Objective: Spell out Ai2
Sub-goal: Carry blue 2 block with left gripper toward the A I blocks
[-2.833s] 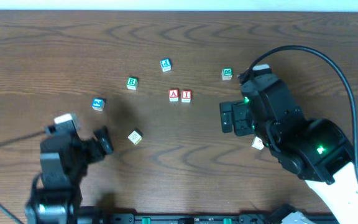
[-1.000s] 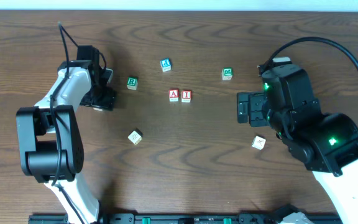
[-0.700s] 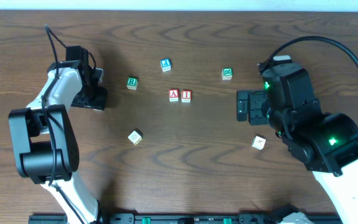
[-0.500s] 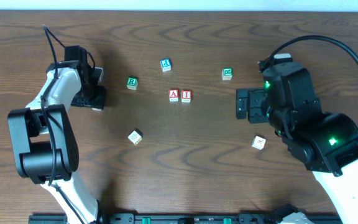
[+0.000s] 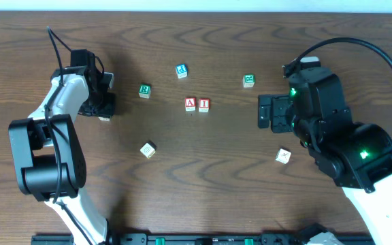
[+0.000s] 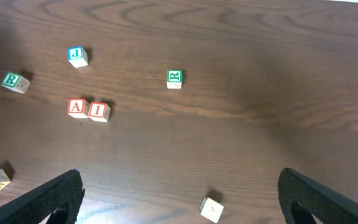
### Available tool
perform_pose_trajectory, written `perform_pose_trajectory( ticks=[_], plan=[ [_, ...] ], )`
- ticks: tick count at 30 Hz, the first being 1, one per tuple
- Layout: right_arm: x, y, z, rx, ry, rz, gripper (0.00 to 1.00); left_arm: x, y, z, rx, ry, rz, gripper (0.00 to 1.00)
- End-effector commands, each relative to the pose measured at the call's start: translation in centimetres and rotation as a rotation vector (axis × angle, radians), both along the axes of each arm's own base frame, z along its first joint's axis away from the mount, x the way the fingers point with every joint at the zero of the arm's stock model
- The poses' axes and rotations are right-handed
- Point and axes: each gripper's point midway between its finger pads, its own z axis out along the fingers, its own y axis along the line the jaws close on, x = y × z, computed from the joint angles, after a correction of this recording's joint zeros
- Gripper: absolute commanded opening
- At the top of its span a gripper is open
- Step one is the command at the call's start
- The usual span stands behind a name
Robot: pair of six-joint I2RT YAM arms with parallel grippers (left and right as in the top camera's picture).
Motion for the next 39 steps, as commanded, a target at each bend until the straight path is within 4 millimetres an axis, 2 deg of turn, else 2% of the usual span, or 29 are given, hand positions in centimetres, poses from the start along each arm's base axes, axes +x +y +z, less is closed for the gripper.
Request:
perform_pose_trajectory(
  ticks=[1, 8, 14, 16, 18, 20, 24, 28, 29, 33, 39],
  plan=[
    [0.1, -0.4, 0.7, 0.0, -0.023, -0.008, 0.99, 0.5, -0.1, 0.3, -0.009, -0.012, -0.002, 0.29],
    [0.3, -0.3, 1.0, 0.005, -0.039, -0.006, 0.99, 0.8, -0.2, 1.1, -0.008, -0.027, -0.002, 0.22],
    [0.9, -0.1, 1.6, -0.02, -0.073, 0.029, 0.99, 2.7, -1.7, 4.9, -0.01, -0.085, -0.061, 0.18],
    [1.1, -0.2, 1.8, -0.031, -0.086, 0.037, 0.99, 3.0, -3.0, 6.2, -0.011, -0.095, -0.163, 0.17],
    [1.4, -0.6, 2.0, -0.053, -0.1, 0.041, 0.99, 2.8, -4.5, 7.4, 0.002, -0.093, -0.301, 0.12],
    [1.7, -1.6, 2.4, -0.085, -0.116, 0.026, 0.99, 2.6, -6.7, 8.5, 0.005, -0.095, -0.438, 0.06],
    [1.7, -3.7, 4.8, -0.12, -0.18, 0.006, 0.99, 2.8, -11.3, 10.3, -0.003, -0.154, -0.654, 0.06],
    [0.0, -6.9, 9.8, -0.14, -0.313, -0.036, 0.99, 2.0, -18.9, 11.5, -0.056, -0.242, -0.996, 0.06],
    [-0.5, -7.4, 10.4, -0.137, -0.332, -0.043, 0.99, 1.9, -20.5, 11.6, -0.063, -0.267, -1.05, 0.06],
    [-1.8, -8.5, 11.0, -0.133, -0.353, -0.07, 0.99, 1.3, -25.8, 12.3, -0.057, -0.352, -1.201, 0.06],
    [-2.7, -8.7, 9.9, -0.147, -0.298, -0.065, 0.99, -0.4, -32.3, 13.2, -0.016, -0.475, -1.465, 0.06]
  ],
)
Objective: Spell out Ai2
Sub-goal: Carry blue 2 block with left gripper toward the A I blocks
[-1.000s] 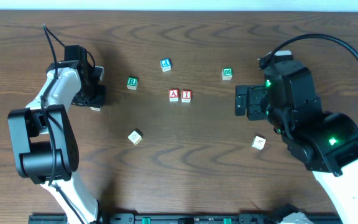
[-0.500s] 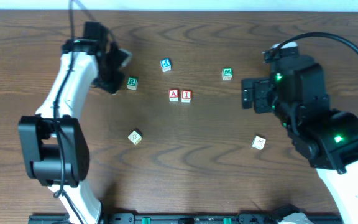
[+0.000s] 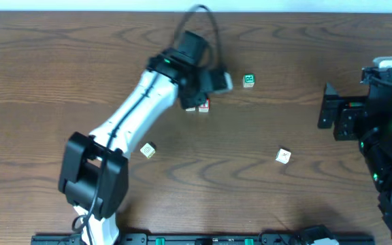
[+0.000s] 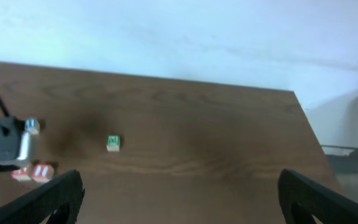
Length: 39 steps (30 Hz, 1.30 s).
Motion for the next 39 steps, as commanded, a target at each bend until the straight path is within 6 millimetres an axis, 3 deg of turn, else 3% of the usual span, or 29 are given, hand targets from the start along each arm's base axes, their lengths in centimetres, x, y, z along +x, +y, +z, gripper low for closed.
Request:
perform_pose_trajectory(
  ticks=[1, 7, 20, 39],
  plan=[
    [0.2, -0.1, -0.7, -0.021, 0.034, 0.004, 0.99, -0.6, -2.6, 2.1, -0.01, -0.106, -0.168, 0.06],
    [0.0, 0.3, -1.1, -0.012, 0.052, 0.026, 0.99, -0.5, -4.4, 2.0, -0.006, -0.186, -0.3, 0.06],
    [-0.9, 0.1, -0.4, -0.008, 0.029, 0.026, 0.99, 0.6, -4.9, -6.5, 0.063, -0.085, -0.333, 0.06],
    [-0.9, 0.1, -0.5, -0.015, 0.032, 0.029, 0.99, 0.7, -5.0, -9.3, 0.054, -0.014, -0.247, 0.06]
  ],
)
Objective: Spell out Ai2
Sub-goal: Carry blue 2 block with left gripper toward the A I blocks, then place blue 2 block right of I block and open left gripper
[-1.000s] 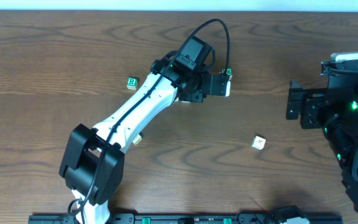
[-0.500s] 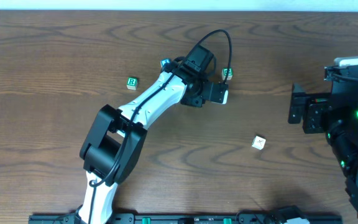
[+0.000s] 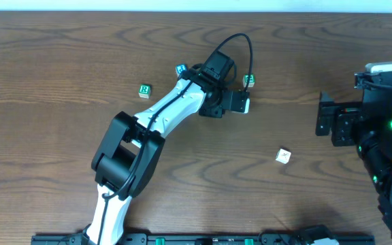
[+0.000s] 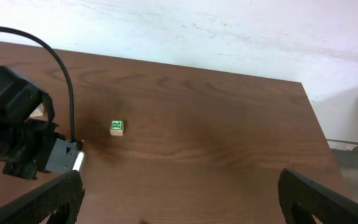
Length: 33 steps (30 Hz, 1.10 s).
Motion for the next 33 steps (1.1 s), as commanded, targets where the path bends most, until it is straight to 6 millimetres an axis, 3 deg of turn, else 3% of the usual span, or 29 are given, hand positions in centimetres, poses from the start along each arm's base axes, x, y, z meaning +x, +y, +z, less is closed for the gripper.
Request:
perform_pose_trajectory(
  ticks=[1, 4, 8, 15, 24, 29, 33],
  plan=[
    [-0.2, -0.2, 0.4, -0.009, -0.01, 0.003, 0.99, 0.3, -0.1, -0.5, -0.015, 0.023, 0.028, 0.06],
    [-0.2, -0.2, 0.4, -0.009, -0.01, 0.003, 0.99, 0.4, -0.2, -0.5, -0.016, 0.018, 0.029, 0.08],
    [-0.2, -0.2, 0.4, -0.009, -0.011, 0.003, 0.99, 0.5, -0.2, -0.5, -0.02, 0.025, 0.049, 0.26],
    [-0.2, -0.2, 0.4, -0.009, -0.012, 0.003, 0.99, 0.8, -0.3, -0.4, -0.031, 0.017, 0.061, 0.38],
    [-0.2, -0.2, 0.4, -0.008, -0.012, 0.003, 0.99, 1.2, 0.0, -0.3, -0.035, 0.01, 0.071, 0.44],
    [-0.1, -0.2, 0.4, -0.008, -0.013, 0.003, 0.99, 4.3, 0.2, 0.8, -0.042, -0.11, 0.172, 0.5],
    [0.0, -1.2, 0.8, -0.027, -0.029, -0.056, 0.99, 7.1, 0.6, 4.2, -0.076, -0.228, 0.308, 0.56]
  ],
)
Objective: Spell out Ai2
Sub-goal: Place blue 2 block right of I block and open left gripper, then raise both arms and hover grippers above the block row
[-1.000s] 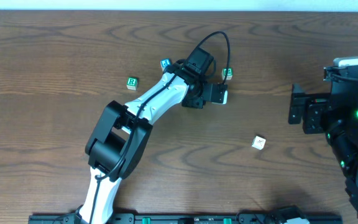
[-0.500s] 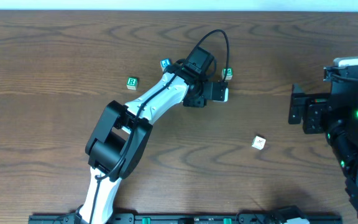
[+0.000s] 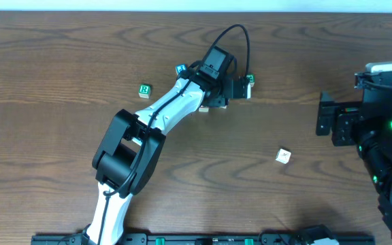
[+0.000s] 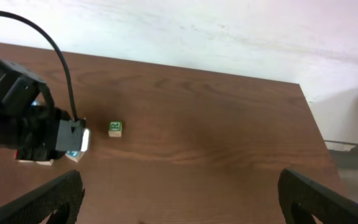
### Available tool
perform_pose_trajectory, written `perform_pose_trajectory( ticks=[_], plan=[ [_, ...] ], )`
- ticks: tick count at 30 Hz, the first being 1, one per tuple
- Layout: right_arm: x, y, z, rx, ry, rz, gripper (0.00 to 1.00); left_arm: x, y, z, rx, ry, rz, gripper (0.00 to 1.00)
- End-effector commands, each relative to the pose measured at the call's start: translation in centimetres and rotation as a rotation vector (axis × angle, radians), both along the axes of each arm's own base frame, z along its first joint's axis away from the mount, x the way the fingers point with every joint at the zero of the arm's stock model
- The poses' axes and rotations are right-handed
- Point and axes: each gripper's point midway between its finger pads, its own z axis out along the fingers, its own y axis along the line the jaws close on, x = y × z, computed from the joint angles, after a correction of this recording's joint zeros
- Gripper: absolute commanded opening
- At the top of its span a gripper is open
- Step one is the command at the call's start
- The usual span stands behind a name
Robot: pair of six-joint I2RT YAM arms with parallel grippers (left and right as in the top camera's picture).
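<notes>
Two red blocks (image 4: 33, 162) lie side by side at mid-table, mostly hidden under the left arm in the overhead view (image 3: 203, 107). My left gripper (image 3: 242, 88) hangs just right of them. It seems shut on a pale block with a blue-green face (image 4: 73, 154), which shows at its white fingertips (image 4: 82, 140). I cannot tell whether that block touches the table. A green block (image 3: 249, 79) (image 4: 115, 128) sits close beyond the gripper, apart from it. My right gripper (image 4: 179, 208) (image 3: 322, 117) stands wide open and empty at the table's right side.
A green R block (image 3: 144, 90) and a blue block (image 3: 180, 69) lie left of the left gripper. A white block (image 3: 283, 156) rests alone toward the front right. The table's right edge (image 4: 316, 137) and a white wall lie beyond it.
My left gripper has shifted a little toward the table's far side, closer to the green block. The pale block now shows at its tips and the red blocks peek out. The right arm is unchanged.
My left gripper stood at the table's left over a pale block, with the right gripper above the middle right. Then the left arm was over the red A and I, and the right arm was back at the right edge. Since then the left gripper has stayed just right of the red pair.
</notes>
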Motion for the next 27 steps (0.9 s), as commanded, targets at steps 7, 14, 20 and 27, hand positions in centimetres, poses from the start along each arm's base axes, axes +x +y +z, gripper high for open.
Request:
perform_pose_trajectory(
  ticks=[7, 14, 20, 27],
  plan=[
    [-0.1, -2.9, 0.4, 0.033, -0.019, -0.127, 0.99, 2.0, 1.4, 8.6, -0.094, -0.112, 0.204, 0.68],
    [3.3, -2.6, -6.1, 0.197, 0.213, -0.098, 0.8, 0.3, 7.5, 14.4, -0.085, -0.102, 0.392, 0.37],
    [8.8, 2.0, -16.3, 0.46, 0.584, 0.089, 0.5, -2.2, 17.3, 16.7, -0.256, 0.172, 0.709, 0.06],
    [11.4, 7.2, -27.0, 0.544, 0.9, 0.189, 0.01, -6.1, 23.7, 18.6, -0.484, 0.454, 0.85, 0.06]
  ],
)
